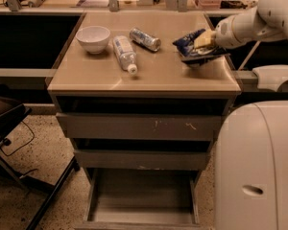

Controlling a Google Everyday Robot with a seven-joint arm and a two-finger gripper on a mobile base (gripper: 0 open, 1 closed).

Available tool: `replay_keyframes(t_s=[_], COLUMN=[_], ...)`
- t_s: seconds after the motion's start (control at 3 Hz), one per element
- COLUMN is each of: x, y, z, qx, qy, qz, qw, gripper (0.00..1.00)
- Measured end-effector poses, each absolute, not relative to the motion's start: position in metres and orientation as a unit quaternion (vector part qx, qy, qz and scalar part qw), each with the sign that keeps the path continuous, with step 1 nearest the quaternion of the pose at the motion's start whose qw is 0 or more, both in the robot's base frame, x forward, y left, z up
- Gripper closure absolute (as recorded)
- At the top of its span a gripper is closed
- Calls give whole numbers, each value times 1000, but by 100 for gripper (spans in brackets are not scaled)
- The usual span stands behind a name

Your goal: Pick blue chip bag from bottom drawer and place on counter

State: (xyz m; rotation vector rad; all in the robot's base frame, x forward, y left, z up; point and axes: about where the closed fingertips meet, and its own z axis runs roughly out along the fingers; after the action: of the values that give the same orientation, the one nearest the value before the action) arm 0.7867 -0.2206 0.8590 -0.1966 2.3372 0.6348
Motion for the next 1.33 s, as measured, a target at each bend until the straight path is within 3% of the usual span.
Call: replay_keyframes(t_s=[0.33,0.67,1.33], x=[772,773,773], y=[-232,-232,-232], z=[824,827,827], qx=[-67,-67,-67], qy=[912,912,912], qz=[236,236,236], qw=[329,329,329], gripper=[100,85,38])
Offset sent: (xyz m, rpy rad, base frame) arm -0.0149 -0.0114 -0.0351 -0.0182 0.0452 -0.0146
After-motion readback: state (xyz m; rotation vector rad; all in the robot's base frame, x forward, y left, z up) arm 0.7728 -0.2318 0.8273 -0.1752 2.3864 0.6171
